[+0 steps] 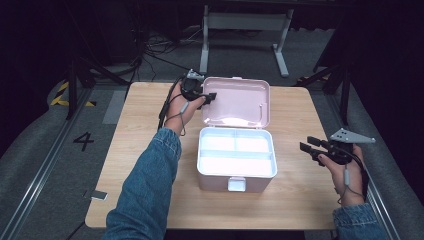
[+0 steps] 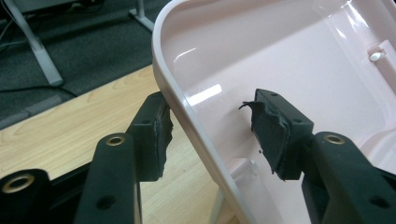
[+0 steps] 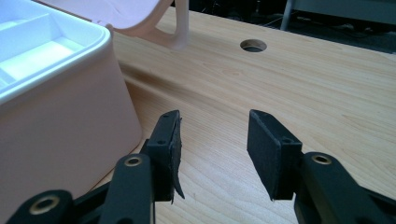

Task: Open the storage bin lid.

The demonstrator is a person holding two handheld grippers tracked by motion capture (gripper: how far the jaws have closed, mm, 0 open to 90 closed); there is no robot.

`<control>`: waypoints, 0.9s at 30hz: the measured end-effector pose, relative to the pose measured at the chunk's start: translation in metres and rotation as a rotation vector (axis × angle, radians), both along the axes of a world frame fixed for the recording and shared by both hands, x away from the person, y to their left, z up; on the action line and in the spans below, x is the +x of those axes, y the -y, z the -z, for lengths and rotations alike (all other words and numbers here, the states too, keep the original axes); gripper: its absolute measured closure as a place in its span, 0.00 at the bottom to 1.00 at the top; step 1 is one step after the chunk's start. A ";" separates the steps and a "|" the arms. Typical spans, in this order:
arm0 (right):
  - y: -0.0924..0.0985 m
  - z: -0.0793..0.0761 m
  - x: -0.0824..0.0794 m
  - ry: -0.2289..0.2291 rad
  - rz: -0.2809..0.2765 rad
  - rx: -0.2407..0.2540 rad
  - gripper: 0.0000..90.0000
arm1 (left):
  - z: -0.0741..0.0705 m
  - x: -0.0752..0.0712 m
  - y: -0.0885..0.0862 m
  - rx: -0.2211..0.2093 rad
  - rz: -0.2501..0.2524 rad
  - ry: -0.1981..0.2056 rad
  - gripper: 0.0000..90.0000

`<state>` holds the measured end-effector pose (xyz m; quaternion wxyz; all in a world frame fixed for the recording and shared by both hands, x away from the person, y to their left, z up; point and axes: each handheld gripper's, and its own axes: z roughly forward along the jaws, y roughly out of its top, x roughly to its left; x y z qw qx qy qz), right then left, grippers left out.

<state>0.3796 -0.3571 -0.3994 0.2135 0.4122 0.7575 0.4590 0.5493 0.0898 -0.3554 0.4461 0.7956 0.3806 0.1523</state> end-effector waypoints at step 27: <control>-0.002 0.001 0.001 -0.009 -0.007 0.000 0.61 | 0.025 0.007 0.000 0.032 -0.049 -0.111 0.46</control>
